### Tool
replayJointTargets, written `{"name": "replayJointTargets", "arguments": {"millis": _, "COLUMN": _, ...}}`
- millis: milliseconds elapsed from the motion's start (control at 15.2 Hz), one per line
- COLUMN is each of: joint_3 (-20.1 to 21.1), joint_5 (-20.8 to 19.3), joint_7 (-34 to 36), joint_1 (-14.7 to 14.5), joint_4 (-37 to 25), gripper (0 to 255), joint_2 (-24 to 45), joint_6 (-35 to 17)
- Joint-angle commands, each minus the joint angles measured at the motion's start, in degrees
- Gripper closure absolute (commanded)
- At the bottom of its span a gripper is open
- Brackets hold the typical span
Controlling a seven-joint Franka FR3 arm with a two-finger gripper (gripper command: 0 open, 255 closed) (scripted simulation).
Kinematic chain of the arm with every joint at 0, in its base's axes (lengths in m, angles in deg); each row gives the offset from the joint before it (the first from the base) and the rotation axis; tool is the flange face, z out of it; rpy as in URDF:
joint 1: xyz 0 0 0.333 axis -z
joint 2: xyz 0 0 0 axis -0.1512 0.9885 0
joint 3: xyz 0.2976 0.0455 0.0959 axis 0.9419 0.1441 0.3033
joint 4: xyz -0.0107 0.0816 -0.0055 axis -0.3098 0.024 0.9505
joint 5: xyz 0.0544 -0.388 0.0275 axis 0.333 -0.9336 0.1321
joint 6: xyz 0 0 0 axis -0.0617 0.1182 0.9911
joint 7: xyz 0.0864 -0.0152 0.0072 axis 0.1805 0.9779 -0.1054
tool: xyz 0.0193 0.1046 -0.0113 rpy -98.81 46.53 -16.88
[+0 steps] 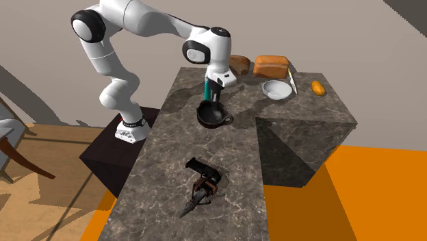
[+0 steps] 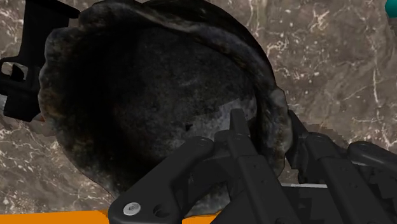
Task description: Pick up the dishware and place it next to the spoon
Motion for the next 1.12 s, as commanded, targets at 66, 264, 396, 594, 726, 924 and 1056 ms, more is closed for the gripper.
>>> {"name": "replayJointTargets", "arguments": {"millis": 66, "joint_3": 0.03, "joint_5": -0.05, "joint_7": 0.13, "joint_1": -0.01, "joint_4": -1.76, "gripper": 255, "joint_2": -0.63, "joint_6": 2.36}}
{"name": "replayJointTargets", "arguments": {"millis": 264, "joint_3": 0.03, "joint_5": -0.08, "joint_7": 0.20, "joint_1": -0.01, "joint_4": -3.74, "gripper": 255, "joint_2": -0.95, "joint_6": 4.65}}
{"name": "replayJointTargets", "arguments": {"millis": 396, "joint_3": 0.03, "joint_5": -0.09, "joint_7": 0.23, "joint_1": -0.01, "joint_4": -4.56, "gripper": 255, "joint_2": -1.05, "joint_6": 5.57}}
{"name": "replayJointTargets", "arguments": {"millis": 594, "joint_3": 2.06, "joint_5": 0.33, "joint_7": 3.68, "joint_1": -1.57, "joint_4": -0.36, "gripper": 255, "joint_2": -4.95, "joint_6": 5.15}}
{"name": "replayJointTargets", "arguments": {"millis": 726, "joint_3": 3.52, "joint_5": 0.79, "joint_7": 6.01, "joint_1": -2.62, "joint_4": 2.11, "gripper": 255, "joint_2": -7.34, "joint_6": 4.99}}
{"name": "replayJointTargets", "arguments": {"millis": 924, "joint_3": 5.85, "joint_5": 1.73, "joint_7": 9.56, "joint_1": -4.22, "joint_4": 5.33, "gripper": 255, "joint_2": -10.61, "joint_6": 4.89}}
{"name": "replayJointTargets", "arguments": {"millis": 1056, "joint_3": 7.49, "joint_5": 2.50, "joint_7": 11.95, "joint_1": -5.31, "joint_4": 7.15, "gripper": 255, "joint_2": -12.56, "joint_6": 4.89}}
